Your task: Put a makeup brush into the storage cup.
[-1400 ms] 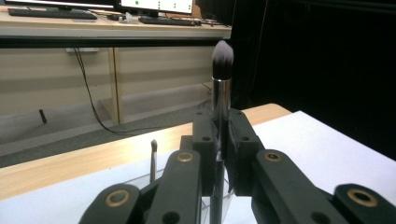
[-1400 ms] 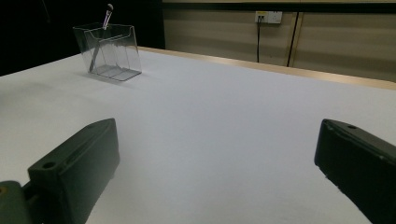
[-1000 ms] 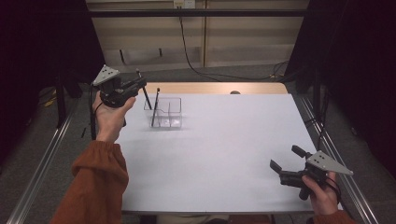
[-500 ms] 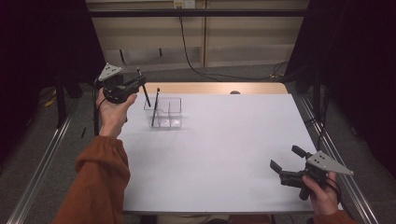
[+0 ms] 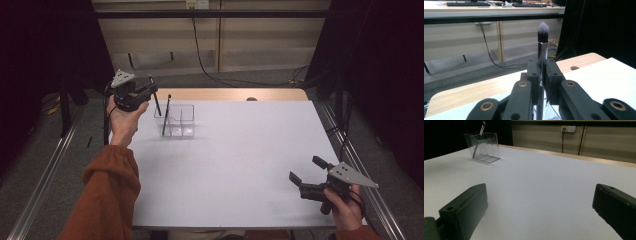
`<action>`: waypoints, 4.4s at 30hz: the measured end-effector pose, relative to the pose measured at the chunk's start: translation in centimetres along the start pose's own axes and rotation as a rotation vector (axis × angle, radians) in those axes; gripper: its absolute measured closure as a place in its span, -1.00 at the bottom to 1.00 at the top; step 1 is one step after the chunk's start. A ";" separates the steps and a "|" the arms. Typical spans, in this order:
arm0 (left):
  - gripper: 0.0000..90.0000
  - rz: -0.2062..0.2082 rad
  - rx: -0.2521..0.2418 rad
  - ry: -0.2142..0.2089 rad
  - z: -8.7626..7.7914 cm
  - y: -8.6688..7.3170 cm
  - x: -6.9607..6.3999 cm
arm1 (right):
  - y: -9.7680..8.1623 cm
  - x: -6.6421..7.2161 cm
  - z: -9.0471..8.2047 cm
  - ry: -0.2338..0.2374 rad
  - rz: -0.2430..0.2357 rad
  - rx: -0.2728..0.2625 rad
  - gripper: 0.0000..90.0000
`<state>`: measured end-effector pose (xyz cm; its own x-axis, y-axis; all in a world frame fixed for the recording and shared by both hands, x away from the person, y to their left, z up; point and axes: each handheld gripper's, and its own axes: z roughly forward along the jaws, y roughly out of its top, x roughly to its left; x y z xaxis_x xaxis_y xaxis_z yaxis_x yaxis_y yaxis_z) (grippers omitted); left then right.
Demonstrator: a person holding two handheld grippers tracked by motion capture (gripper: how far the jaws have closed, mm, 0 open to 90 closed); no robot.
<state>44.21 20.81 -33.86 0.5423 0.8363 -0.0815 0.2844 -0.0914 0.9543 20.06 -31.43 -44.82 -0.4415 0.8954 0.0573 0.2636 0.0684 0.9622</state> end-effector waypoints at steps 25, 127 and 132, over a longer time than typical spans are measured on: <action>0.87 0.012 0.061 0.035 2.0 -2.8 0.1 | 0.0 0.1 0.0 0.006 0.002 0.009 -1.00; -0.93 0.007 0.014 -0.023 -1.8 -5.9 -1.0 | 0.1 0.0 0.0 0.009 0.003 0.003 -1.00; -0.93 -0.002 0.011 -0.033 -2.5 -6.1 -1.7 | 0.1 0.0 0.2 0.005 0.005 -0.001 -1.00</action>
<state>39.58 21.25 -38.86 0.5676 0.8181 -0.0926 0.2938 -0.0962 0.9510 20.25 -31.33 -44.76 -0.4448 0.8934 0.0633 0.2645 0.0636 0.9623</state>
